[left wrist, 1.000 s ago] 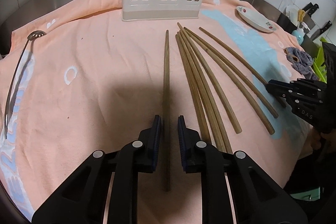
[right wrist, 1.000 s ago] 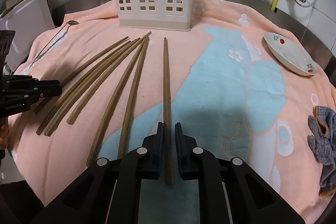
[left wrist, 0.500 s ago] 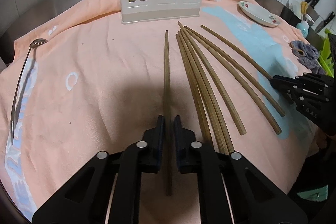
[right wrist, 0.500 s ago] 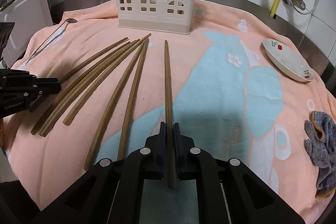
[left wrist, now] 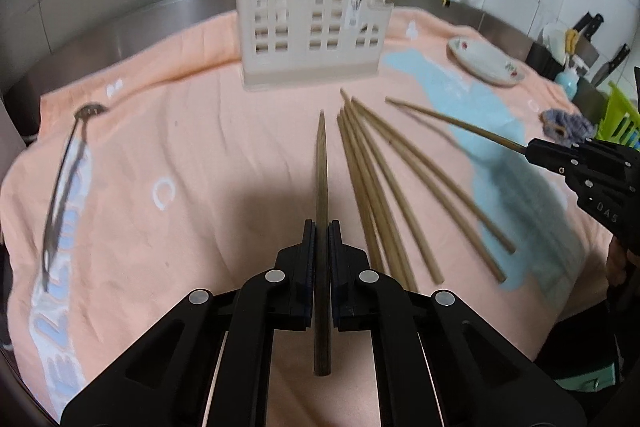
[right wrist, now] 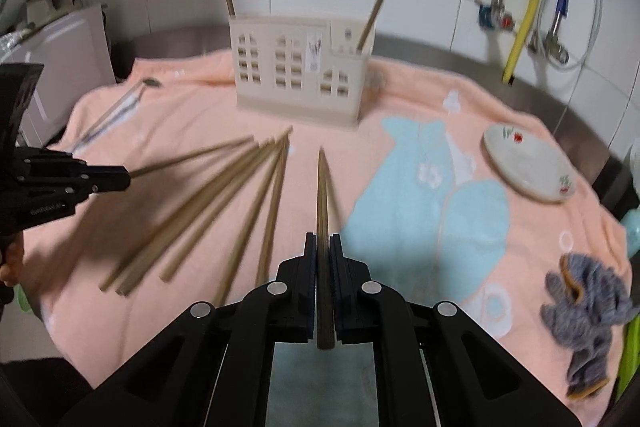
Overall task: Organize utensils
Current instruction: 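Carry the left tool's chopstick into the holder while the right tool inserts its own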
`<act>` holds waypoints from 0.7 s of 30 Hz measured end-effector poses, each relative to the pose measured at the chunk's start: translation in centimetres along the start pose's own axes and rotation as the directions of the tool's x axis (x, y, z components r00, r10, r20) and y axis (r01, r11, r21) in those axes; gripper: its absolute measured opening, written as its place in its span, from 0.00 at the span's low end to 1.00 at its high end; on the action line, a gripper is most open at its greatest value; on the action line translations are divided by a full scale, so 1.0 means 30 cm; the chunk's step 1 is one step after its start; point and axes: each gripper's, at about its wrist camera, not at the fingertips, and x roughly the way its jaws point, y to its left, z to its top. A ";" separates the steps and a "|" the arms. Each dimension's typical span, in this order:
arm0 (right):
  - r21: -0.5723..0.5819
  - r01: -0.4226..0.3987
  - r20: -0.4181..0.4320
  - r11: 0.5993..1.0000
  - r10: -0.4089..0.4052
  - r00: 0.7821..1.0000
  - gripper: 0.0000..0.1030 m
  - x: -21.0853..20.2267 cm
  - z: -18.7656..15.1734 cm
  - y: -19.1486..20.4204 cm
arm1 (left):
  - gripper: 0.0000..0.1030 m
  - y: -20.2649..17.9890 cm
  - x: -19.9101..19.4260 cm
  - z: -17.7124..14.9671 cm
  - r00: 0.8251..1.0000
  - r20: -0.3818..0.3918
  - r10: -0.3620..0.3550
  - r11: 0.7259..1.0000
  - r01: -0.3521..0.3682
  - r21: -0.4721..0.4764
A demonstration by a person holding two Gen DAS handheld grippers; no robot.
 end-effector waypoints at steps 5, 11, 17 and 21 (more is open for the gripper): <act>-0.011 -0.012 0.075 1.000 0.013 0.997 0.06 -0.062 0.099 0.001 | 0.05 0.002 -0.059 0.063 0.998 0.064 0.004 1.000 -0.004 0.004; -0.017 -0.041 0.123 0.999 0.042 0.991 0.06 -0.090 0.204 -0.005 | 0.05 0.003 -0.097 0.130 0.993 0.117 0.007 1.000 -0.008 0.009; -0.047 -0.045 0.137 0.998 0.051 0.989 0.06 -0.091 0.318 -0.013 | 0.05 0.006 -0.116 0.214 0.989 0.147 -0.005 1.000 0.001 0.026; -0.073 -0.039 0.149 0.997 0.050 0.988 0.06 -0.132 0.391 -0.030 | 0.05 0.006 -0.141 0.279 0.985 0.173 -0.007 0.999 -0.001 0.044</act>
